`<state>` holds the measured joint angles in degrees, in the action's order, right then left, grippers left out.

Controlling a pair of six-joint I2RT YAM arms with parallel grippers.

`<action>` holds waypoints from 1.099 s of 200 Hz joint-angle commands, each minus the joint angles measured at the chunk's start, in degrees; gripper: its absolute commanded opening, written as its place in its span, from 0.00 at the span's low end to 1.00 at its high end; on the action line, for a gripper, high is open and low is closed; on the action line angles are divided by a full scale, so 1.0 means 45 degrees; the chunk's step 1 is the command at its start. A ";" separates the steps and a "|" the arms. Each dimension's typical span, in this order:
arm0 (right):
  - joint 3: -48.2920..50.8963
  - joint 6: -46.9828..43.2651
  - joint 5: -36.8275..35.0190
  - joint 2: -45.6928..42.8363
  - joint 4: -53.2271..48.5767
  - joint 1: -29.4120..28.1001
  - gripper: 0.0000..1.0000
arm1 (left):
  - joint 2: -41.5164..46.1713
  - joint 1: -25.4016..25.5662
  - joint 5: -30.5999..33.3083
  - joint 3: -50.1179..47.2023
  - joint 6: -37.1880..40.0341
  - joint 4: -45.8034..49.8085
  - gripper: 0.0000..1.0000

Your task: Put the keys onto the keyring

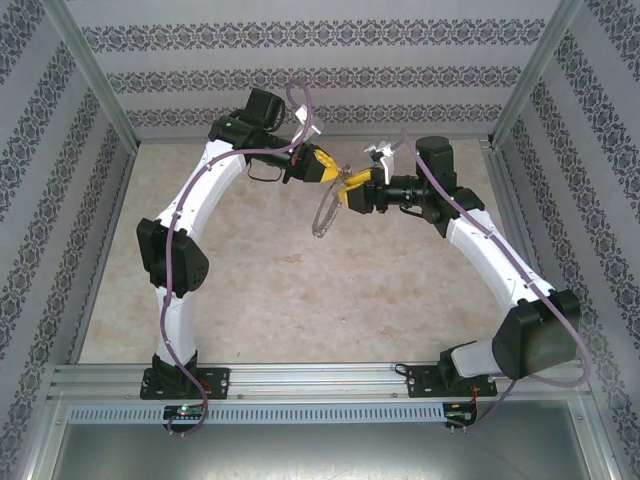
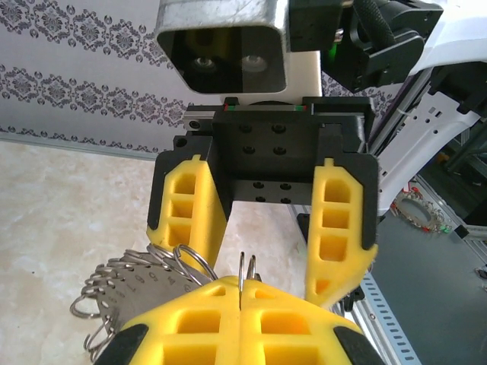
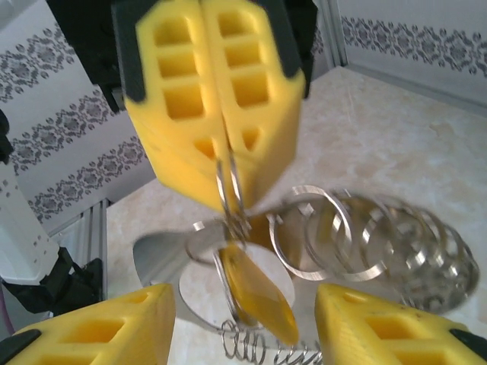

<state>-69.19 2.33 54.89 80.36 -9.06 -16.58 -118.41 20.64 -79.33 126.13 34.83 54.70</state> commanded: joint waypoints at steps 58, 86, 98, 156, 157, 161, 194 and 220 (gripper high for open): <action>-0.0021 0.0167 0.0629 0.0527 0.0649 -0.0188 0.05 | 0.0415 0.0114 -0.0540 -0.0040 -0.0311 -0.0630 0.00; 0.0053 -0.0192 0.0918 0.0593 0.0005 -0.0220 0.00 | 0.0376 0.0123 -0.0552 -0.0059 -0.0510 -0.0872 0.00; -0.0055 -0.0273 0.1081 0.0788 -0.0168 -0.0343 0.00 | 0.0375 0.0129 -0.0538 -0.0057 -0.0530 -0.0894 0.00; -0.1043 -0.1083 0.1525 0.1381 -0.1547 -0.0556 0.37 | 0.0434 0.0146 -0.0374 -0.0158 -0.0525 -0.0862 0.00; -0.1027 -0.1073 0.1528 0.1342 -0.1544 -0.0516 0.38 | 0.0434 0.0162 -0.0376 -0.0157 -0.0529 -0.0854 0.00; -0.0925 -0.0989 0.1563 0.1221 -0.1437 -0.0411 0.40 | 0.0433 0.0156 -0.0353 -0.0163 -0.0522 -0.0835 0.00; 0.0017 -0.0106 0.1962 -0.0140 -0.0385 0.0822 0.43 | 0.0432 0.0166 -0.0359 -0.0162 -0.0561 -0.0907 0.00; 0.0387 0.0695 0.1785 -0.0905 0.0582 0.1443 0.41 | 0.0453 0.0151 -0.0330 -0.0160 -0.0594 -0.0906 0.00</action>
<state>-68.77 1.87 61.17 80.49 -12.23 -11.84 -118.39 20.91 -78.46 125.36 32.47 53.04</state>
